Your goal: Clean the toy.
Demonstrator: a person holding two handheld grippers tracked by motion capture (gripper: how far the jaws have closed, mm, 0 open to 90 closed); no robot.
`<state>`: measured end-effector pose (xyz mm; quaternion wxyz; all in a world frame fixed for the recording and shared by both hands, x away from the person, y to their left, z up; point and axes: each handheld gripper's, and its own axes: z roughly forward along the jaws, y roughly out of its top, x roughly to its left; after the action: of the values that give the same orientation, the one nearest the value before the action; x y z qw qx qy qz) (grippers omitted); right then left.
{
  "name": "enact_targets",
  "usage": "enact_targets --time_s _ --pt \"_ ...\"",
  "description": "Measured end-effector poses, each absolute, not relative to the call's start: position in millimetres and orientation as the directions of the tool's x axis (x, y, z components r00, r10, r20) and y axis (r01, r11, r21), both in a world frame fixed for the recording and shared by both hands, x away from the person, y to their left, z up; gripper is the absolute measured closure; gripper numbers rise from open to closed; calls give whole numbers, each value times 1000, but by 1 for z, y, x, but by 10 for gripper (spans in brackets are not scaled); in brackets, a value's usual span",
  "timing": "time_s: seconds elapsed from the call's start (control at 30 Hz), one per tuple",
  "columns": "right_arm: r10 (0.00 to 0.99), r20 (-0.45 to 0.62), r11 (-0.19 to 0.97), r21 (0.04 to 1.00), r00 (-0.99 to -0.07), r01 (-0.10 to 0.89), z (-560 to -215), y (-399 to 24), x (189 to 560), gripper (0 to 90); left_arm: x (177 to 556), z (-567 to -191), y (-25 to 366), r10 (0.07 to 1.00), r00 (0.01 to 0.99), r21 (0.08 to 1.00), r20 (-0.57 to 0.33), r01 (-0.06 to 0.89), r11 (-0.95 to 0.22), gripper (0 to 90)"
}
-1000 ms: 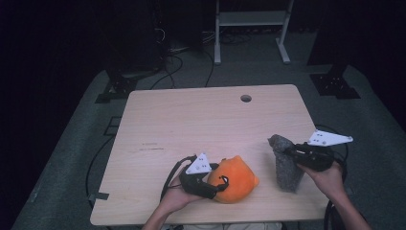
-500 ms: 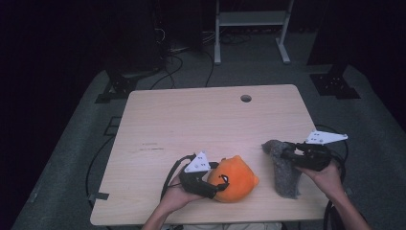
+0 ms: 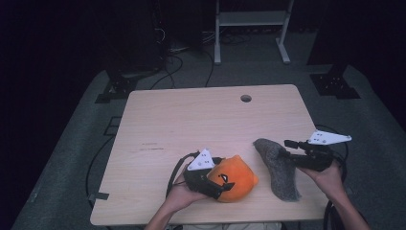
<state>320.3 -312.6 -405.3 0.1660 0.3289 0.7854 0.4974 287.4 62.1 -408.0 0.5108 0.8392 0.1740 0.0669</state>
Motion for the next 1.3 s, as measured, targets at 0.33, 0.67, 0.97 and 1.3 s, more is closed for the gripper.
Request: enact_targets --time_s 0.33,0.67,0.97,1.3 --pt "655 88 239 918 -751 317 -402 -321 317 550 292 -424 47 387 921 821 -34 246 -515 96" --pt "534 8 351 908 -846 230 -404 -296 322 700 293 -423 61 440 898 858 -17 239 -455 459" --pt "443 34 404 885 -896 234 -397 -292 355 776 302 -416 78 494 869 891 -20 239 -386 478" --pt "398 122 385 877 -909 286 -425 -284 347 680 317 -412 103 563 826 893 21 237 -382 477"
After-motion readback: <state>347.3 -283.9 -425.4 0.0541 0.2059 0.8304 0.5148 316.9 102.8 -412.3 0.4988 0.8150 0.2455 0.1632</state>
